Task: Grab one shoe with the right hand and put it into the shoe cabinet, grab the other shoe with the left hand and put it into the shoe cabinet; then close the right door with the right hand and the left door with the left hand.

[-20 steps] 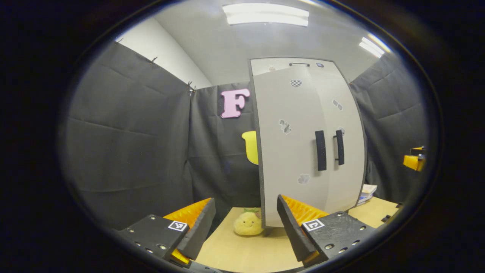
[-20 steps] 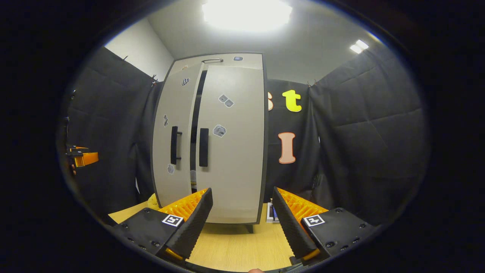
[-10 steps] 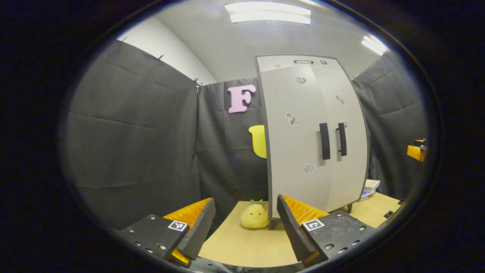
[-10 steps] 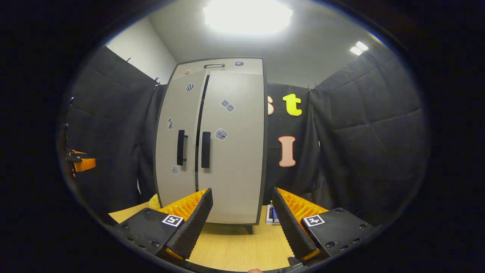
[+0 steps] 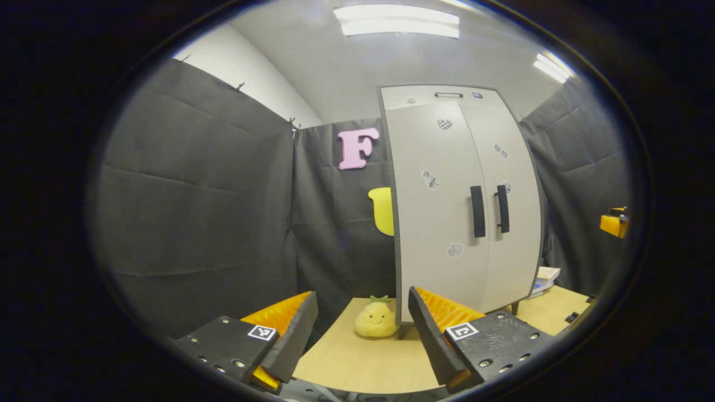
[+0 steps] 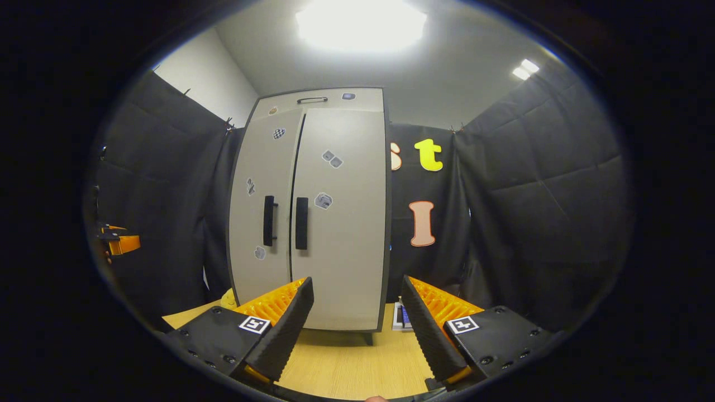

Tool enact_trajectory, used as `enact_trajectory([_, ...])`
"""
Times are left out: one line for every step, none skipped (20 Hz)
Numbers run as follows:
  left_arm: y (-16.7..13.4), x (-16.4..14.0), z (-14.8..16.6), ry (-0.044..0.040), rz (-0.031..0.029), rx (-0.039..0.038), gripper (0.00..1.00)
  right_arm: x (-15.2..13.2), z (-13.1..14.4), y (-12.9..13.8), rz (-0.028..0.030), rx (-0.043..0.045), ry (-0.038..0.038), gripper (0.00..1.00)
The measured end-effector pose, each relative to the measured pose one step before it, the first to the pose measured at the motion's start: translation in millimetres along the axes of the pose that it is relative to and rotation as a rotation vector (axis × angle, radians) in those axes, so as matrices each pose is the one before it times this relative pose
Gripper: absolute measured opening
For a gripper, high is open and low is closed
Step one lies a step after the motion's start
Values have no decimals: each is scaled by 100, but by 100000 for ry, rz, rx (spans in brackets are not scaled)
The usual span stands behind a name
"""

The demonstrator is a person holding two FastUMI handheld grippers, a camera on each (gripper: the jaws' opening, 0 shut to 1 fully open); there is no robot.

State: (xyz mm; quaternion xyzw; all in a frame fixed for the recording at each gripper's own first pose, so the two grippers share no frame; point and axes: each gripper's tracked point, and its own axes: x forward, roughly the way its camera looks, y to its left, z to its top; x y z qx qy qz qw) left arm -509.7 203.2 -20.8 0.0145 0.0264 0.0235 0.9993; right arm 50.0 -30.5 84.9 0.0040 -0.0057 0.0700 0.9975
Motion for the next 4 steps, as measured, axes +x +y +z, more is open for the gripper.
enact_trajectory([50,-71,53,-148,-2,14,88,6,-34,-2,-85,-239,-18,99])
enact_trajectory([-30,85,147,-151,4,219,88,3,29,29,-64,-113,-13,99])
enact_trajectory([21,162,-26,-142,104,340,88,-15,101,-36,-48,-19,-168,99])
enact_trajectory([-101,25,151,-317,-100,358,88,-38,70,-5,-113,4,-97,99])
